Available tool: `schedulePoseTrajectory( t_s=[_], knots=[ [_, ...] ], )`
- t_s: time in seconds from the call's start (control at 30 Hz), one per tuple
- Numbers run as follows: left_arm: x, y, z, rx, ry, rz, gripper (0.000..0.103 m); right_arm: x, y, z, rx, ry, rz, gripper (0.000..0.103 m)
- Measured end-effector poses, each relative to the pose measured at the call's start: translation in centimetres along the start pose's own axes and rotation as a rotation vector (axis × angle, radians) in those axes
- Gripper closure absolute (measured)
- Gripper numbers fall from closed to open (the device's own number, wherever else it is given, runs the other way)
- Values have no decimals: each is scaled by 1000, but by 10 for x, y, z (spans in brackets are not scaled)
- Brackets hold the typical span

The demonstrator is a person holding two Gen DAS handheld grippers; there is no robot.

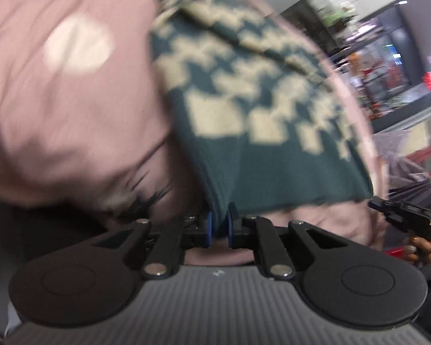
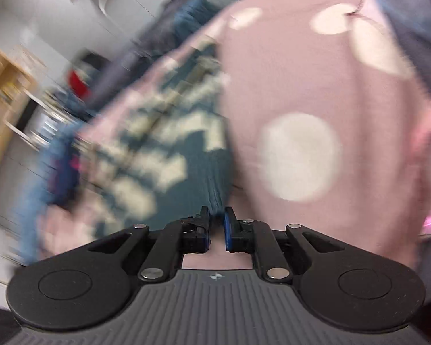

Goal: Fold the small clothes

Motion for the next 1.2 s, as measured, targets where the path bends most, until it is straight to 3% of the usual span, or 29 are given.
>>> schedulePoseTrajectory(
  t_s=[0.07, 0.1, 0.13, 0.17, 0.2, 0.33, 0.4, 0.53, 0.63, 0.7, 0.8, 0.87, 0.9, 1.07, 1.2],
  knots=[
    [3, 7, 1, -5, -6, -36, 85, 1, -10, -4, -23, -26, 62, 57],
    [2, 7, -2, 15, -33, -49, 63, 1, -14, -9, -61, -55, 96, 39],
    [1, 6, -7, 37, -66, -54, 46, 0, -17, -14, -93, -79, 120, 30],
    [-1, 3, -12, 49, -100, -49, 16, -2, -19, -18, -108, -100, 130, 18],
    [-3, 1, -16, 46, -135, -38, 2, -4, -18, -19, -114, -113, 122, 14],
    [-9, 1, -12, 30, -151, -22, 2, -6, -16, -6, -127, -87, 104, 17],
    [-6, 7, -4, 58, -146, -45, 5, -4, -18, 5, -157, -58, 153, 23],
    [-1, 10, 7, 129, -170, -84, 12, 1, -26, 14, -217, -53, 230, 23],
    [-1, 1, 10, 117, -167, -35, 28, -3, -26, 14, -237, -52, 234, 24],
    [-4, 2, 11, 146, -177, -34, 70, -4, -26, 18, -236, -48, 234, 39],
    [-7, 10, 19, 147, -141, -93, 82, -4, -26, 23, -242, -31, 243, 59],
    [-6, 4, 20, 101, -139, -58, 89, -4, -23, 23, -229, -25, 225, 76],
    [-6, -1, 20, 84, -135, -26, 94, -4, -22, 21, -211, -29, 207, 79],
    [-8, -19, 16, -19, -125, 69, 97, -4, -3, 10, -124, -63, 67, 85],
    [-17, -33, 6, 5, -128, 97, 97, -13, 16, 5, -97, -60, -24, 85]
  ],
)
Point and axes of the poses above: each gripper's, at about its wrist camera, not at the fingertips, and z roughly the way its jaws point, y to its left, x to its underside, the point moved 2 cm from there along z, roughly the way its jaws point, and after that the axes turned 2 degrees about y, right-handed, at the moved point
